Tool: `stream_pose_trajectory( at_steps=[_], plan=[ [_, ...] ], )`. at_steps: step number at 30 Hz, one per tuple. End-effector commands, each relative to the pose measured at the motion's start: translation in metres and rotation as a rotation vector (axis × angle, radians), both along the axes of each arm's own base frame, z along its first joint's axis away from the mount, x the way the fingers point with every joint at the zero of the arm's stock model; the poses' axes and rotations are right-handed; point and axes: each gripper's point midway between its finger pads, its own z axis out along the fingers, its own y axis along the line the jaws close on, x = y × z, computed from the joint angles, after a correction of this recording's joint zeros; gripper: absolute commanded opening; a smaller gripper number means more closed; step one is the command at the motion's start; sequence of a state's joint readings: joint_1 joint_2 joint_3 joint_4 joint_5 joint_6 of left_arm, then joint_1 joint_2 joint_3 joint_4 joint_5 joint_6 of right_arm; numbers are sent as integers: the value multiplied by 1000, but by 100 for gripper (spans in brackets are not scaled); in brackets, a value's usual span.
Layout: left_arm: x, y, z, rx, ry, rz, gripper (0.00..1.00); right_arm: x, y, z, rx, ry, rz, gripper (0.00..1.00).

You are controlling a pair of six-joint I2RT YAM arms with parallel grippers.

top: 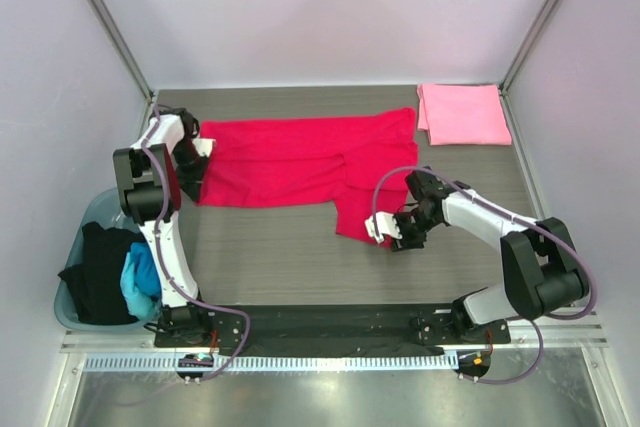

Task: Fold and stack the t-shirts
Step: Fold the tshirt

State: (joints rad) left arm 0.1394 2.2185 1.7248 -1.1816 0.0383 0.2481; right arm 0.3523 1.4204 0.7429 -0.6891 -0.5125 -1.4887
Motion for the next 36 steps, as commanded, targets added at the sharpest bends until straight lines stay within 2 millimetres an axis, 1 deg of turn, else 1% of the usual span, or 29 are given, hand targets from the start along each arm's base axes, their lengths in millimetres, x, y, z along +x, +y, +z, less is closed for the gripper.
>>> stream_pose_trajectory(
  at_steps=[1, 6, 9, 10, 12, 13, 15, 16, 17, 18, 19, 20, 21, 22, 23, 24, 25, 27, 28, 30, 33, 36],
  plan=[
    [2, 6, 2, 25, -17, -25, 0, 0, 8, 9, 18, 1, 69, 49],
    [2, 6, 0, 29, -14, -29, 0, -2, 6, 4, 1, 16, 87, 47],
    [2, 7, 1, 28, -12, -30, 0, -4, 5, -1, -11, 37, 94, 44],
    [3, 7, 1, 30, -14, -29, 0, -4, 5, -3, -16, 41, 93, 41],
    [3, 7, 2, 29, -15, -30, 0, -8, 4, -6, -27, 57, 91, 34],
    [3, 7, 2, 30, -14, -31, 0, -8, 4, -7, -30, 63, 82, 23],
    [1, 6, 4, 26, -10, -35, 0, -8, 4, -4, -31, 63, 63, 12],
    [1, 6, 5, 23, -12, -42, 0, -6, 3, -1, -33, 60, 34, 5],
    [0, 4, 8, 19, -14, -46, 0, -5, 3, 2, -32, 51, 22, 4],
    [-1, 5, 11, 19, -14, -53, 0, -2, 2, 12, -23, 18, 4, 3],
    [-5, 6, 12, 24, -4, -63, 0, -3, 1, 17, -18, 15, -25, 2],
    [-6, 5, 19, 25, -17, -81, 0, -3, -1, 21, -23, -3, -40, 2],
    [-13, 4, 24, 19, 8, -92, 0, -4, -2, 34, -11, -39, -48, 1],
    [-13, 5, 29, 18, 11, -95, 0, -6, -4, 38, -10, -48, -56, 2],
    [-17, 4, 33, 14, 29, -103, 1, -13, -7, 43, -14, -39, -72, 1],
    [-25, 4, 38, 4, 59, -121, 0, -16, -9, 49, -11, -44, -80, 1],
    [-28, 2, 41, -10, 69, -127, 0, -17, -10, 59, 0, -74, -91, 1],
    [-36, 3, 48, -14, 85, -152, 0, -25, -16, 66, -11, -71, -118, 1],
    [-38, 3, 49, -11, 90, -162, 0, -26, -17, 73, -2, -96, -126, 1],
    [-45, 4, 52, -14, 110, -178, 0, -29, -21, 76, -7, -98, -158, 1],
    [-50, 1, 58, -27, 118, -177, 0, -30, -22, 80, 1, -104, -194, 1],
    [-50, -3, 68, -45, 112, -174, 0, -27, -23, 84, 3, -108, -233, 1]
  ],
)
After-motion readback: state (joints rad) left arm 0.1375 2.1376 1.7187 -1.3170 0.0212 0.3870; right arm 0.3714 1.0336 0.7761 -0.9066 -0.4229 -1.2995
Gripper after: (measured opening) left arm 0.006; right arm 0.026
